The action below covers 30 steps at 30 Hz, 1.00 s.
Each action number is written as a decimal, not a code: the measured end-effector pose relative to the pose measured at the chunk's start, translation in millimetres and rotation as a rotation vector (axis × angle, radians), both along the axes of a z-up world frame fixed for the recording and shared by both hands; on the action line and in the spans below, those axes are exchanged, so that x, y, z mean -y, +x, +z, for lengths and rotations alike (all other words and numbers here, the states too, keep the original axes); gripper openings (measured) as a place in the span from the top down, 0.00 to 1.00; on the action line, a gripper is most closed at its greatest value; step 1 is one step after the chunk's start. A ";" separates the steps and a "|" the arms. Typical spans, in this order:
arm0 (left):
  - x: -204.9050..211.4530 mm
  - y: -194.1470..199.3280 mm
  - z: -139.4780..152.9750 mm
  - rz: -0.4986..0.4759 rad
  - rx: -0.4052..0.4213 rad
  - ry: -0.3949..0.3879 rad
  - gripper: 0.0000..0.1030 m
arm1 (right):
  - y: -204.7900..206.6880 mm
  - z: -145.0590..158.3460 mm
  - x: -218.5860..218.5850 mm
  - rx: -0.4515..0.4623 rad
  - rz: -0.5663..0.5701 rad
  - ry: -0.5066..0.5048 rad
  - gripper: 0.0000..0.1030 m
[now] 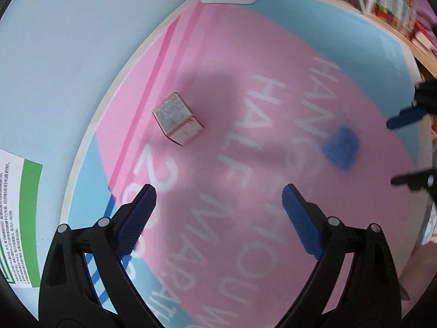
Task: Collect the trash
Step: 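Move both tools back over the mat toward the blue bag and cube box, then grasp the small cube box with the left tool while the right tool grasps the blue bagged item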
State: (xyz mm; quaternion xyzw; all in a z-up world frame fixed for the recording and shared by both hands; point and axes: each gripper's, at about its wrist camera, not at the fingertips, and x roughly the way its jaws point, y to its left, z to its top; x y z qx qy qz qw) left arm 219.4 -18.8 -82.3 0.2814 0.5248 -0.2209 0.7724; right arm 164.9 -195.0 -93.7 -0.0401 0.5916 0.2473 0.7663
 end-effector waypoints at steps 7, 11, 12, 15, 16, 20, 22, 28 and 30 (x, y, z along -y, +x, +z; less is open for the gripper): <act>-0.4 51.3 -19.8 0.056 -0.015 0.010 0.12 | 28.5 -29.6 -17.7 -0.042 0.074 -0.018 0.38; -2.4 72.4 -28.1 0.084 -0.029 0.006 0.12 | 41.3 -39.7 -21.8 -0.022 0.091 -0.015 0.43; -2.7 77.9 -30.7 0.093 -0.028 0.008 0.12 | 43.6 -39.0 -23.0 -0.012 0.097 -0.016 0.48; -3.2 88.5 -36.5 0.107 -0.042 -0.001 0.15 | 52.1 -39.4 -23.7 0.007 0.111 -0.021 0.51; -3.4 91.4 -38.3 0.111 -0.049 -0.003 0.18 | 54.6 -39.7 -22.8 0.011 0.112 -0.019 0.51; -5.4 96.4 -43.9 0.121 -0.081 -0.012 0.42 | 62.6 -40.0 -20.0 0.026 0.124 -0.016 0.53; -7.4 97.1 -46.4 0.124 -0.095 -0.012 0.59 | 64.9 -40.5 -19.8 0.027 0.128 -0.014 0.54; -11.8 92.0 -45.1 0.130 -0.105 -0.020 0.61 | 71.1 -36.3 -11.8 0.027 0.121 0.001 0.58; -11.4 90.3 -43.5 0.126 -0.098 -0.016 0.61 | 73.3 -32.7 -7.1 0.027 0.111 0.011 0.60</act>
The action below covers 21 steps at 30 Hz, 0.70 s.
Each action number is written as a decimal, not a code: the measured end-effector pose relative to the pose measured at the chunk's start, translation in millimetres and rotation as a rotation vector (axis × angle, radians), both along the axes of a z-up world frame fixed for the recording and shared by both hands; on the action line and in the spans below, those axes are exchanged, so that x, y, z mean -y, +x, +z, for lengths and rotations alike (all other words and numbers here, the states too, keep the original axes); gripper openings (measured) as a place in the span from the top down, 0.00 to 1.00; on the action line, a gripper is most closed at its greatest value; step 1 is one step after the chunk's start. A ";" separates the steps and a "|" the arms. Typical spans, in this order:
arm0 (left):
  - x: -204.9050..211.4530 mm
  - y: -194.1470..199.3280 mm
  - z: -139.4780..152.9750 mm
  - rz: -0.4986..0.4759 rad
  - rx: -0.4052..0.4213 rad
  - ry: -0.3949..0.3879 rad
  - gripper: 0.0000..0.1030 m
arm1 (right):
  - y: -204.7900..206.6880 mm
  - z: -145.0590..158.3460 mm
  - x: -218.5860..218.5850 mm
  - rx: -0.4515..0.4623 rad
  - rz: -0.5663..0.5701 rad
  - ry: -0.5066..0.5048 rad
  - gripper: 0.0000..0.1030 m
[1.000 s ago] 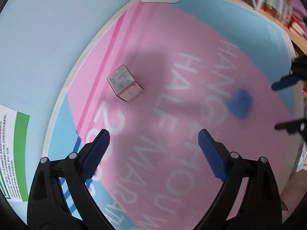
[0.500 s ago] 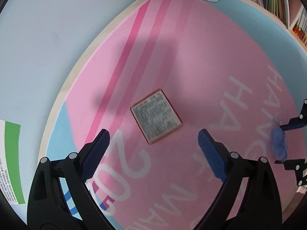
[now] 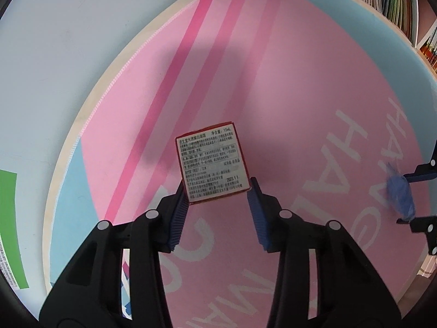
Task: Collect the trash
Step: 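Grasp the small cube box with the left tool while the right tool grasps the blue bagged item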
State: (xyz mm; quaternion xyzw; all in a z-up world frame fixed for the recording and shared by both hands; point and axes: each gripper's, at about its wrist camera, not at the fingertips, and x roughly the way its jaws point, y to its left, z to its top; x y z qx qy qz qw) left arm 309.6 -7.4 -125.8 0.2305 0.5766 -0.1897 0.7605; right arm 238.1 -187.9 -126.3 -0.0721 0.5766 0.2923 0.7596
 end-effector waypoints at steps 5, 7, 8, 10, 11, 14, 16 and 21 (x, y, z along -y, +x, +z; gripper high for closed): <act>-0.4 -13.2 10.3 -0.018 0.017 -0.001 0.61 | -4.2 11.8 14.5 0.003 -0.032 0.012 0.72; -0.1 -20.0 16.3 -0.029 0.027 0.000 0.61 | -6.4 17.7 19.9 0.010 -0.043 0.013 0.81; -1.7 -21.2 19.4 -0.033 0.031 0.002 0.61 | -9.5 20.4 23.6 0.011 -0.055 0.016 0.82; -1.3 -28.4 24.6 -0.045 0.041 0.006 0.61 | -12.5 25.9 31.4 0.007 -0.086 0.029 0.82; -0.7 -31.0 26.8 -0.048 0.045 0.008 0.61 | -16.2 26.0 29.5 0.012 -0.097 0.030 0.82; 3.1 -41.2 37.4 -0.065 0.053 0.011 0.61 | -27.6 34.8 33.9 0.027 -0.114 0.032 0.83; 6.6 -51.3 44.1 -0.083 0.062 0.015 0.61 | -37.1 40.4 36.3 0.037 -0.124 0.033 0.83; 22.3 -64.9 55.0 -0.127 0.086 0.018 0.61 | -61.9 54.0 47.6 0.061 -0.166 0.034 0.83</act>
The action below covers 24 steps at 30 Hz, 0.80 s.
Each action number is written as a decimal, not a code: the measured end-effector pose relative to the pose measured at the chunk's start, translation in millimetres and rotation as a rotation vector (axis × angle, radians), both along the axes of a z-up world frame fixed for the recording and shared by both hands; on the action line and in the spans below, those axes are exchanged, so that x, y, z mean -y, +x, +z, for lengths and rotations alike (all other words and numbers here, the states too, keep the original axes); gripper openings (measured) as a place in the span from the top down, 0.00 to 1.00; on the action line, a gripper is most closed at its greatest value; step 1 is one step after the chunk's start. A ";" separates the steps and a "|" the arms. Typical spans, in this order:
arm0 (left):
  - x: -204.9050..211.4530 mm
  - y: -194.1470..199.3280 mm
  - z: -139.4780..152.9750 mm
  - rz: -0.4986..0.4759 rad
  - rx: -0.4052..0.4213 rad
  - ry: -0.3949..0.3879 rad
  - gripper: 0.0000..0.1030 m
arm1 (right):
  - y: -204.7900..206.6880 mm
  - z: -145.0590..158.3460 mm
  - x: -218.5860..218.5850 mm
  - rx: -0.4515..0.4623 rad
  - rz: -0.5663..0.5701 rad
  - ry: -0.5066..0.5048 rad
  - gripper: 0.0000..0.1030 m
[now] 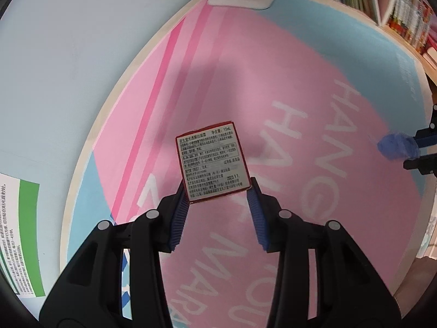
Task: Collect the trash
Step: 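Grasp the small cube box with the left tool while the right tool grasps the blue bagged item, then carry the cube box and blue bag over the teal wastebasket with both tools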
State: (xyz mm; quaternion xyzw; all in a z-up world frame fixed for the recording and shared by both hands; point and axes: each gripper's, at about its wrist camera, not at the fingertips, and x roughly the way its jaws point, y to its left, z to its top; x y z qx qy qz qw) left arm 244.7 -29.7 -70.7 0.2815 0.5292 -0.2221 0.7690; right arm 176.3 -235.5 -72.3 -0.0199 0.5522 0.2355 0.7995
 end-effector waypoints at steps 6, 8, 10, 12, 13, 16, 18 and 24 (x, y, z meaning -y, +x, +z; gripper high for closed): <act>15.0 -31.3 11.5 -0.059 0.032 0.000 0.61 | -30.1 10.7 11.1 0.022 -0.053 -0.009 0.83; 20.1 -39.6 13.9 -0.079 0.040 -0.001 0.61 | -39.7 13.9 14.7 0.028 -0.072 -0.014 0.83; 26.7 -49.5 17.5 -0.102 0.051 -0.002 0.61 | -50.3 15.9 18.6 0.035 -0.092 -0.021 0.83; 32.6 -61.2 21.7 -0.127 0.061 -0.006 0.61 | -61.9 18.4 23.9 0.040 -0.119 -0.025 0.83; 35.6 -65.3 23.0 -0.140 0.067 -0.008 0.61 | -68.9 19.9 26.7 0.045 -0.133 -0.030 0.83; 44.4 -74.4 25.0 -0.169 0.078 -0.012 0.61 | -84.3 21.8 33.5 0.052 -0.165 -0.036 0.83; 51.0 -78.4 24.5 -0.187 0.081 -0.019 0.61 | -93.4 23.5 37.7 0.054 -0.184 -0.038 0.83; 70.3 -95.2 29.9 -0.235 0.080 -0.029 0.61 | -115.4 29.1 51.6 0.062 -0.236 -0.037 0.83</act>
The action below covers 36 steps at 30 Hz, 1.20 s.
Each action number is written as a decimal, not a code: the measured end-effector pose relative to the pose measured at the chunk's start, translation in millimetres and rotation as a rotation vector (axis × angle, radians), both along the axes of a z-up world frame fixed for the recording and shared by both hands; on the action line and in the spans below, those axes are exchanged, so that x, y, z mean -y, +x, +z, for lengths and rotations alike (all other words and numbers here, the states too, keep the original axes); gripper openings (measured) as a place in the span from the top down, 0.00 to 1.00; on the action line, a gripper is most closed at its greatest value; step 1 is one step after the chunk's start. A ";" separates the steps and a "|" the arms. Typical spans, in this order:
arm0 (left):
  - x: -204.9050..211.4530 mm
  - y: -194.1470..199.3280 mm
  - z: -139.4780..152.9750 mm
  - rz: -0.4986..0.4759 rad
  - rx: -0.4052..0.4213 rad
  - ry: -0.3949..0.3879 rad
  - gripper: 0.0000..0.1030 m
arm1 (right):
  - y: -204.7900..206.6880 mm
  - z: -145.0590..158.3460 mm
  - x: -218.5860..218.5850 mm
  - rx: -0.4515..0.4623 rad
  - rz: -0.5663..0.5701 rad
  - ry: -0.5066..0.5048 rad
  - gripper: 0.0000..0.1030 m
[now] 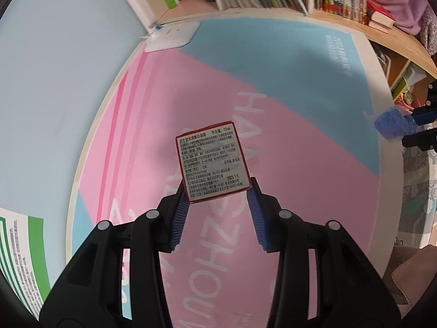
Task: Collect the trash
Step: 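Carry the cube box and blue bag over the teal wastebasket with both tools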
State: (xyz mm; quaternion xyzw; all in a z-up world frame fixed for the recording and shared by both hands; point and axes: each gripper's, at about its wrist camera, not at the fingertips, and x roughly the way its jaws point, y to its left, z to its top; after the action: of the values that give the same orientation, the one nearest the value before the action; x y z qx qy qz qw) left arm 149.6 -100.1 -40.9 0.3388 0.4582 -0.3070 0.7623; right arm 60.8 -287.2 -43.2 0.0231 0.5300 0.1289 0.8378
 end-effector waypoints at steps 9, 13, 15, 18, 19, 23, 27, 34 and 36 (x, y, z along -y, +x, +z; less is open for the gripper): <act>31.8 -20.0 6.5 -0.062 0.010 -0.015 0.61 | -27.3 6.4 27.9 0.002 -0.087 0.024 0.83; 55.7 -40.0 7.3 -0.111 0.014 -0.026 0.61 | -43.9 9.3 37.0 0.002 -0.104 0.023 0.83; 69.0 -52.2 7.7 -0.140 0.017 -0.029 0.61 | -55.8 10.2 46.7 0.004 -0.124 0.029 0.83; 88.2 -70.1 7.9 -0.179 0.014 -0.032 0.61 | -78.9 11.6 65.3 0.012 -0.171 0.033 0.83; 97.6 -78.3 7.7 -0.197 0.014 -0.032 0.61 | -88.7 12.4 72.2 0.014 -0.187 0.035 0.83; 135.0 -114.5 8.0 -0.264 0.012 -0.036 0.61 | -130.6 12.0 101.0 0.016 -0.240 0.036 0.83; 172.3 -158.1 8.2 -0.329 -0.036 -0.066 0.61 | -176.1 9.3 132.2 0.004 -0.301 0.038 0.83; 230.3 -233.9 -10.6 -0.458 -0.081 -0.039 0.61 | -251.9 -3.5 172.3 -0.028 -0.401 0.062 0.83; 243.1 -252.2 -16.4 -0.489 -0.099 -0.030 0.61 | -270.9 -9.3 179.9 -0.040 -0.425 0.071 0.83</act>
State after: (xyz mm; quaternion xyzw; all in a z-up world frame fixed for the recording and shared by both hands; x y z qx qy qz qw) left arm -102.6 -343.1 -57.3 0.4129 0.3947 -0.5054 0.6468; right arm -210.0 -467.1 -52.5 0.1663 0.5248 -0.0328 0.8342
